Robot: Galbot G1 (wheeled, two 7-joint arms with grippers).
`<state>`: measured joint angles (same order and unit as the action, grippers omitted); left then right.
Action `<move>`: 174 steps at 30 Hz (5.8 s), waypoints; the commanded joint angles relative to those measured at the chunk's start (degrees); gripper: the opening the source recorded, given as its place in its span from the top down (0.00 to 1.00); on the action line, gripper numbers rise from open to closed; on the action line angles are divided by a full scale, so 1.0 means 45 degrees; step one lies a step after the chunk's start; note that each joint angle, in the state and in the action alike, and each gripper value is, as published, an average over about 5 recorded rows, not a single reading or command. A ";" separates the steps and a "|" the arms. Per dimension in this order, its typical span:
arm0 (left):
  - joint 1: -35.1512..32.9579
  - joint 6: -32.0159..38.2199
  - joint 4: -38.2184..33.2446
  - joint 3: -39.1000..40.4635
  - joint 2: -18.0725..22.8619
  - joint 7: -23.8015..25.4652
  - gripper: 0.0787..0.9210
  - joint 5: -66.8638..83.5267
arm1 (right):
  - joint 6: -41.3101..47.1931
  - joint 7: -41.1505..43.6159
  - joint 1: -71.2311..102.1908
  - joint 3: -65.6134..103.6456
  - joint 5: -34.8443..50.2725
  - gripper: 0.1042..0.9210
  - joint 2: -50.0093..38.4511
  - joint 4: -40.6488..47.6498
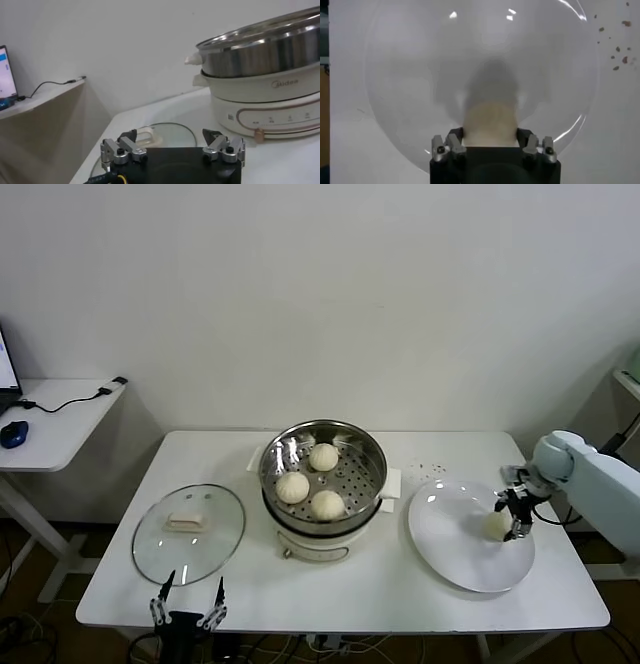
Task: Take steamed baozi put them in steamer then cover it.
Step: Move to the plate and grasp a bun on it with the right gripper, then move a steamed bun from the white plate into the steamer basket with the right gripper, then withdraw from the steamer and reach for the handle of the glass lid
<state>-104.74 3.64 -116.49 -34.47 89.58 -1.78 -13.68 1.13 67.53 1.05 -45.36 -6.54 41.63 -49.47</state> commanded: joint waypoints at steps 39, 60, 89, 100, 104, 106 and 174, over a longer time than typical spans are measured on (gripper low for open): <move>-0.0098 0.0330 -0.0277 0.0827 -0.0299 0.0093 0.12 0.0322 | 0.3021 -0.1253 -1.0321 -1.1985 1.2228 0.30 0.7529 -0.2066; -0.0051 0.0369 0.0016 0.0728 -0.0334 0.0082 0.12 0.0516 | 0.3051 -0.1668 -0.8284 -1.2007 1.1156 0.30 0.7707 -0.1340; 0.0204 0.0255 -0.0336 0.1062 -0.0405 0.0086 0.12 -0.0190 | 0.0501 -0.2658 -1.0424 -1.0549 1.2775 0.12 0.4108 -0.3379; 0.0606 -0.0033 -0.0639 0.0881 -0.0413 0.0029 0.12 -0.0359 | -0.2318 -0.7661 -0.7010 -0.6040 1.3943 0.12 -0.0535 -0.5705; 0.0635 -0.0452 -0.1003 0.0850 -0.0545 0.0028 0.12 -0.0227 | -0.2520 -0.9294 -0.3707 -0.2418 1.3904 0.12 -0.1881 -0.6731; 0.0720 -0.0584 -0.1136 0.0814 -0.0589 0.0032 0.12 -0.0326 | -0.2534 -0.9768 -0.2191 -0.0851 1.3844 0.12 -0.2360 -0.7279; 0.8894 0.0045 0.9566 -0.0878 -0.2705 -0.3197 0.12 -1.6556 | -0.1072 -1.1066 1.7568 1.7872 0.7447 0.12 0.3908 -0.9878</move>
<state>-70.00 4.12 -79.46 -39.05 78.23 -14.44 -88.44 -3.36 17.62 79.21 34.35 28.85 58.27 -94.46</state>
